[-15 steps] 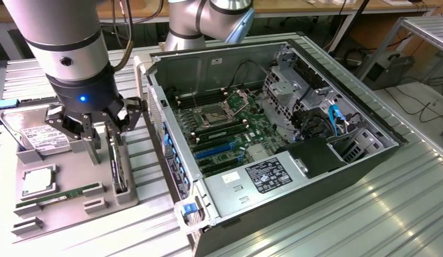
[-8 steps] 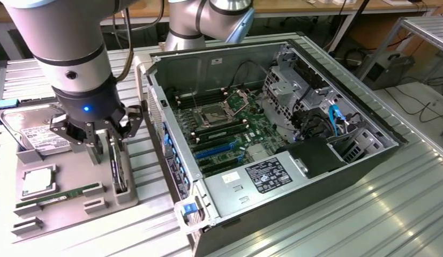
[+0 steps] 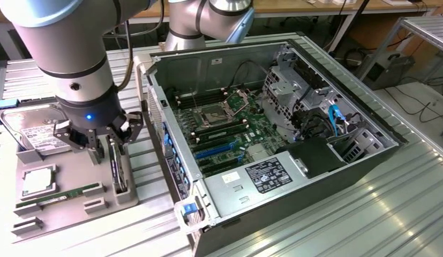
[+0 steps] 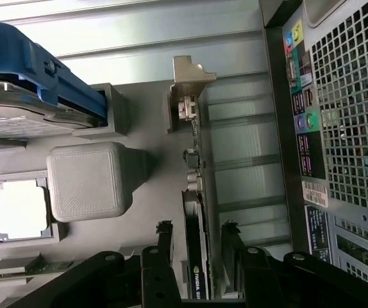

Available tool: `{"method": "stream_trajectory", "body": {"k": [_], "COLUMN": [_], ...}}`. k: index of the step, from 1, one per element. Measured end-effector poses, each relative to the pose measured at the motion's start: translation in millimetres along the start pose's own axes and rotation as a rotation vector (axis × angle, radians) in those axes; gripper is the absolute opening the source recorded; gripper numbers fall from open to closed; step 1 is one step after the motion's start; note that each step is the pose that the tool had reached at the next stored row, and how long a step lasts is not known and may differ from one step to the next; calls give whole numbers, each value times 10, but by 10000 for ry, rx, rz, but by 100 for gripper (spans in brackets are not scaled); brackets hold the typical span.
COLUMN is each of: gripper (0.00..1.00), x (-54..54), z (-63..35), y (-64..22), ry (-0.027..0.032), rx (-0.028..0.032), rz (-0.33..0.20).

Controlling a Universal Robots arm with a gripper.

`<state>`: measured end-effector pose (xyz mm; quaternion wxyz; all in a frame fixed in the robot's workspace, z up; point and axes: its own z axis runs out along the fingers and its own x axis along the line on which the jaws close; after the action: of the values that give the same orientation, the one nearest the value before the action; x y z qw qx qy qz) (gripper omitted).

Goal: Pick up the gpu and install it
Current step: 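Pick up the gpu and move the gpu toward the slot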

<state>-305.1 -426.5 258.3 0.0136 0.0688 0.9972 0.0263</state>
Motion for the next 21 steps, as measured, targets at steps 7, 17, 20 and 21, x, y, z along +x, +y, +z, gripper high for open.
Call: {"method": "stream_trajectory", "body": {"k": [7, 17, 20, 21], "gripper": [44, 27, 27, 27], "x": [21, 21, 22, 22], "z": [127, 133, 133, 134], "y": [-9, -10, -10, -10], "ry": [9, 10, 15, 21], "rx": [-85, -87, -89, -91], "rz": [44, 44, -40, -141]}}
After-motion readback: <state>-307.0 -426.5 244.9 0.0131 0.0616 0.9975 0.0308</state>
